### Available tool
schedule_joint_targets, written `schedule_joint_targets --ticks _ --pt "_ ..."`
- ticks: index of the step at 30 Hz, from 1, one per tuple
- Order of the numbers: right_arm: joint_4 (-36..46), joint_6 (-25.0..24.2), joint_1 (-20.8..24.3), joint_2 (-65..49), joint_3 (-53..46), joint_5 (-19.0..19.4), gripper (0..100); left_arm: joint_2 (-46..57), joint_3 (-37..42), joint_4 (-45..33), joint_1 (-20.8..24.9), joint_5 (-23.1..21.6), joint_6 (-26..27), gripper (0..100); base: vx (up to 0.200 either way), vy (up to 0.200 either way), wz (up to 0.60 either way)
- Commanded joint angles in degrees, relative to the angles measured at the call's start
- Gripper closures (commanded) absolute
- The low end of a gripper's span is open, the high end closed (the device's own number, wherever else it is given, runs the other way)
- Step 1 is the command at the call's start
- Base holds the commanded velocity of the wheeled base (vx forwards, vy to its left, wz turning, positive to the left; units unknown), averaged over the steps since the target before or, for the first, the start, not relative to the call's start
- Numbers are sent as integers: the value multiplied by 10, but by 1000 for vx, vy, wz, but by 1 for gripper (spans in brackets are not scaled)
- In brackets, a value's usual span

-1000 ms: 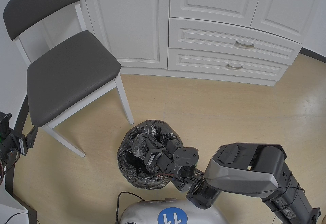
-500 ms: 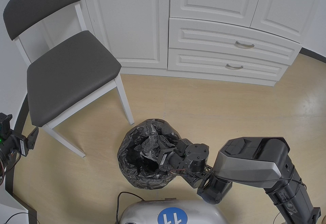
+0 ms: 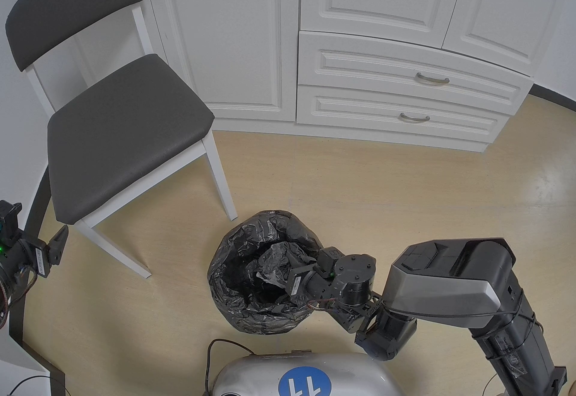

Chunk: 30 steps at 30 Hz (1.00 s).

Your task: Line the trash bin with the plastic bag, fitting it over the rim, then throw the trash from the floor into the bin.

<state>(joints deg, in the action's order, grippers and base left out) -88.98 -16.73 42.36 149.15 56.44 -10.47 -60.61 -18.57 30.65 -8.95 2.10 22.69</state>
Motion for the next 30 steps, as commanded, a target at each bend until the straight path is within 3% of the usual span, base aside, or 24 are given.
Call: schedule_joint_targets --ticks 1,8,17,21,26,30 --pt "-3 -11 17 0 26 -12 100 1 1 -1 0 0 0 0 0 0 0" --pt "6 -57 32 16 60 -27 100 1 3 -1 0 0 1 0 0 0 0" --pt "46 -57 31 26 71 -39 100 2 3 -1 0 0 1 0 0 0 0" --pt "116 -58 30 12 80 -65 100 7 7 -1 0 -1 8 0 0 0 0" --pt "185 -68 32 -4 84 -71 100 6 11 0 0 -1 28 0 0 0 0" --pt "275 -113 29 -29 108 -73 100 2 12 0 0 -1 28 0 0 0 0"
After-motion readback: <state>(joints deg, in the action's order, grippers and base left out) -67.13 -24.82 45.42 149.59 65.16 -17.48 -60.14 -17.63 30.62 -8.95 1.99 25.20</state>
